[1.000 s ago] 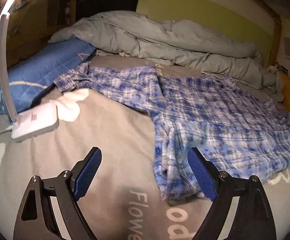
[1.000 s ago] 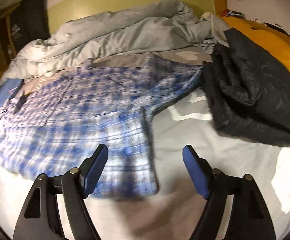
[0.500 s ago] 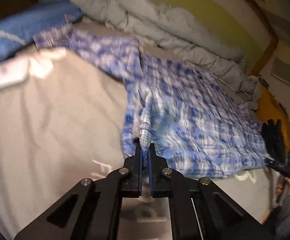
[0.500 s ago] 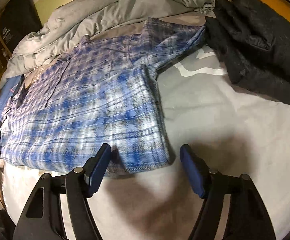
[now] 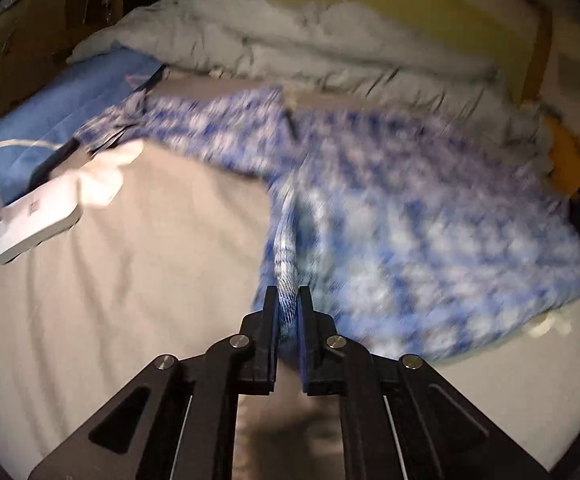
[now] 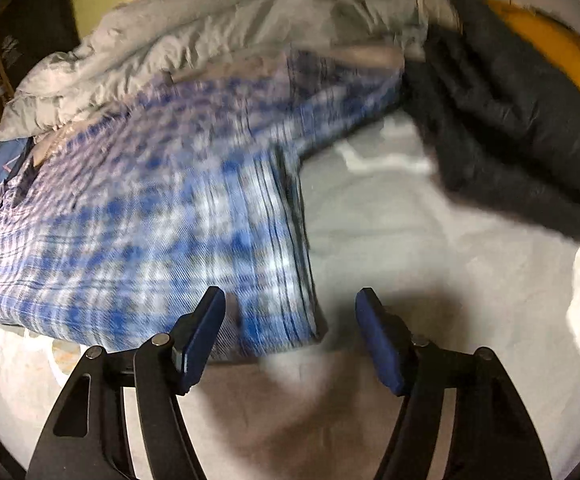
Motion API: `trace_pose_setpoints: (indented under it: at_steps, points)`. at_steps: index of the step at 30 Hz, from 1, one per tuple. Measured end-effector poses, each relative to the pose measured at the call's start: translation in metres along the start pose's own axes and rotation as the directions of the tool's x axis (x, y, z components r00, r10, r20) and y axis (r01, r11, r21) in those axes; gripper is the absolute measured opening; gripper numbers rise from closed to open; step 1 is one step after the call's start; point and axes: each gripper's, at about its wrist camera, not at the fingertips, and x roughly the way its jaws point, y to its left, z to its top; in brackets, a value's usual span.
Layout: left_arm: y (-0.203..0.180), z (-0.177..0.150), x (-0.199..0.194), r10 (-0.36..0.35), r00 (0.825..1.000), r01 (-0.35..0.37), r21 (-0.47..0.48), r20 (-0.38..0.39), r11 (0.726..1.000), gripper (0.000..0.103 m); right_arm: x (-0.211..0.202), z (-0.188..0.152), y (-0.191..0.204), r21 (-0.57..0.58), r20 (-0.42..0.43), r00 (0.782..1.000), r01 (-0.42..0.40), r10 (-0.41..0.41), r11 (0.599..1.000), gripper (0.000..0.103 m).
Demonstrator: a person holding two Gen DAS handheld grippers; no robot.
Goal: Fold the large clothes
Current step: 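Lift the shirt edge with the left tool while the right tool pinches the hem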
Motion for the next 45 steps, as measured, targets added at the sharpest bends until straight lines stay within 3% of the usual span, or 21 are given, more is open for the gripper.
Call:
trace_pose_setpoints:
  at_steps: [3,6,11,13,17,21,24,32,38,42,45]
  points:
    - [0.004,0.024,0.006,-0.061,0.998,0.062,-0.039,0.018,0.997,0.008,-0.018,0.004,0.01,-0.043,0.121,0.992,0.042,-0.037,0.998,0.066]
    - [0.001,0.047,0.021,-0.046,0.999,0.046,-0.024,-0.006,0.999,0.008,-0.021,0.008,0.019,-0.073,0.171,0.984,0.053,-0.04,0.996,0.065]
    - [-0.001,0.065,0.056,0.003,0.997,-0.002,0.01,-0.078,1.0,0.008,0.001,0.011,0.022,-0.074,0.09,0.996,0.027,-0.02,0.997,0.046]
    - [0.001,0.066,0.068,0.003,0.995,-0.003,0.004,-0.099,1.0,0.008,0.012,0.011,0.022,-0.075,0.039,0.999,0.006,-0.003,0.997,0.044]
    - [0.012,0.07,0.072,-0.013,0.999,0.012,-0.012,-0.039,1.0,0.003,0.023,0.007,0.022,-0.088,0.005,1.0,0.008,-0.007,0.996,0.042]
    - [0.023,0.075,0.061,0.054,0.998,-0.054,-0.003,0.03,0.999,0.001,0.033,0.005,0.024,-0.106,-0.03,0.998,0.048,-0.052,0.993,0.041]
    - [0.037,0.072,0.059,-0.012,1.0,0.013,-0.058,0.011,0.998,0.001,0.033,0.005,0.026,-0.116,-0.028,0.997,0.062,-0.066,0.991,0.041]
    - [0.012,0.068,0.045,-0.132,0.991,0.132,-0.035,0.012,0.991,0.002,0.029,0.005,0.02,-0.088,-0.02,0.998,0.064,-0.066,0.994,0.04]
    - [0.011,0.059,0.067,-0.068,0.994,0.064,-0.052,-0.084,0.997,0.004,0.028,0.005,0.019,-0.096,-0.02,0.998,0.065,-0.067,0.993,0.04]
    - [0.029,0.056,0.067,-0.076,0.995,0.069,-0.114,-0.061,0.991,0.001,0.029,0.004,0.022,-0.113,-0.019,0.997,0.076,-0.078,0.991,0.04]
    - [0.04,0.06,0.059,0.057,0.998,-0.059,-0.112,-0.016,0.992,0.001,0.03,0.004,0.025,-0.129,-0.017,0.996,0.087,-0.09,0.988,0.04]
